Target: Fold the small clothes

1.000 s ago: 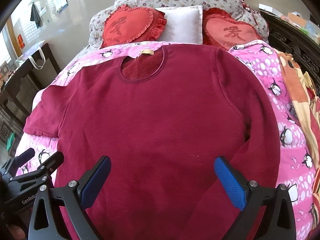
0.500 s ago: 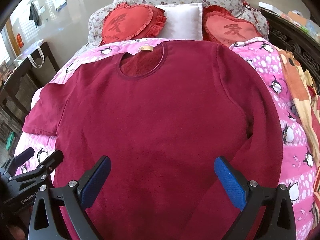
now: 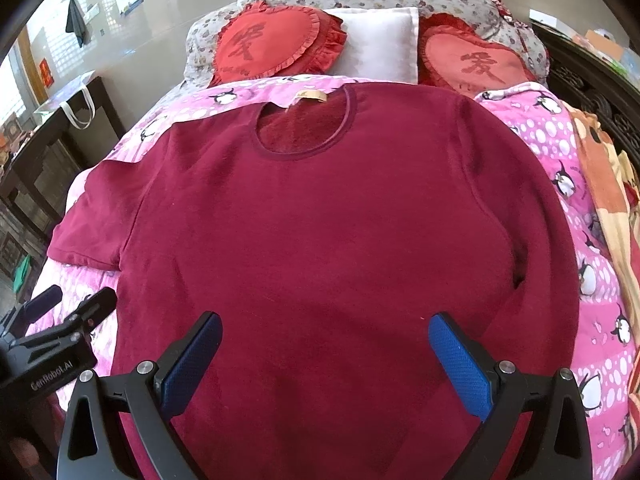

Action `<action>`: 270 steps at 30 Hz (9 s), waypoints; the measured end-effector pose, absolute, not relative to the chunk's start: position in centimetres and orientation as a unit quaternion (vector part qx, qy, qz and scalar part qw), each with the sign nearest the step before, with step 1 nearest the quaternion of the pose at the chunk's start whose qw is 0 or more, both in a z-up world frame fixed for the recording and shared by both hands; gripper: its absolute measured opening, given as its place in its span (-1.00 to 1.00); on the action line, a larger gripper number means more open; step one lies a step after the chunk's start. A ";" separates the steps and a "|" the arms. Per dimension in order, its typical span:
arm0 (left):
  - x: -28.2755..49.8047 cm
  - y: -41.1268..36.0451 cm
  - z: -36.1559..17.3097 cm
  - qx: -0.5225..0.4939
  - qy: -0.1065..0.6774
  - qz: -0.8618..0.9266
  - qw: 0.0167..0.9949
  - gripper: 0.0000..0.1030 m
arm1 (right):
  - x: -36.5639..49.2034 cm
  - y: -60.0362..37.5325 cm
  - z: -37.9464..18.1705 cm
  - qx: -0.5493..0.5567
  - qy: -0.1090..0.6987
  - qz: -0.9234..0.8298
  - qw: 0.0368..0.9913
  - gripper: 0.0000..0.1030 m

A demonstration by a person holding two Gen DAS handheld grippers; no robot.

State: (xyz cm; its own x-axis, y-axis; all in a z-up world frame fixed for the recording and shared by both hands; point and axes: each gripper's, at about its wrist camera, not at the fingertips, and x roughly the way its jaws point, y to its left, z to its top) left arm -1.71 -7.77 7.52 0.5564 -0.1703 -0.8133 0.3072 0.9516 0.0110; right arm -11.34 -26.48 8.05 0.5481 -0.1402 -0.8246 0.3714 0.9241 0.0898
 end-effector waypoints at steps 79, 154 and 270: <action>2.6 -5.6 7.1 0.021 0.451 -0.244 0.858 0.35 | -6.6 -37.1 9.6 0.110 0.387 -0.205 0.892 0.83; 4.5 -9.8 5.8 0.039 0.480 -0.186 0.856 0.35 | -13.0 -42.3 9.5 0.170 0.389 -0.135 0.896 -0.05; 7.1 -10.0 9.7 0.015 0.428 -0.265 0.864 -0.79 | -17.5 -40.6 7.7 0.381 0.351 0.004 0.856 -0.11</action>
